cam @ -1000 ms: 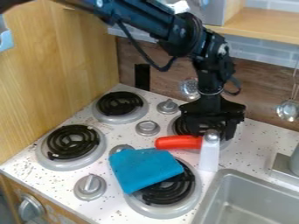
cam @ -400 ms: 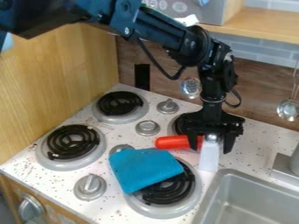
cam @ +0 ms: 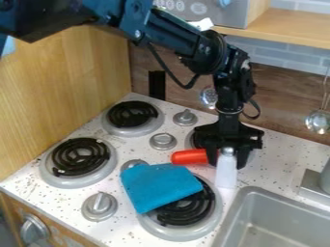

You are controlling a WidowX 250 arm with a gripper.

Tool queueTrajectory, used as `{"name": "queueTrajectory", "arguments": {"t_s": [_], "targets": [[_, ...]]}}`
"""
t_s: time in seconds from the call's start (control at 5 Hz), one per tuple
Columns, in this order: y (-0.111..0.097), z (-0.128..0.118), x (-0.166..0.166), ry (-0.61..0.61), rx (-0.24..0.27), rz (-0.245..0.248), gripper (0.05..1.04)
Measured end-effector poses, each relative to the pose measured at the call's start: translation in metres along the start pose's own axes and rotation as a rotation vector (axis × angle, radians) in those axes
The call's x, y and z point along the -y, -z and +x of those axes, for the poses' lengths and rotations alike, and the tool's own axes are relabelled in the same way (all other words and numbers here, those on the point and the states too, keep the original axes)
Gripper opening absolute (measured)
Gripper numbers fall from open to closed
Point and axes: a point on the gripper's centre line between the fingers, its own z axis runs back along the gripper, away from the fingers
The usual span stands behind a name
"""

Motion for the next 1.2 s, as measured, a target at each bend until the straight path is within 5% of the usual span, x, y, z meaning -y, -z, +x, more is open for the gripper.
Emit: {"name": "queueTrajectory", "arguments": {"t_s": [0.4,0.6,1.0,1.2], "targets": [[-0.007,-0.015,-0.008,0.052,0.038,-0.014,0.635],[-0.031,-0.019,-0.009,0.089,0.082,-0.059,0.634],[-0.083,-0.03,-0.033,0.086,0.145,-0.247,0.634],[-0.106,-0.035,-0.067,0.015,0.092,-0.237,0.634]]}}
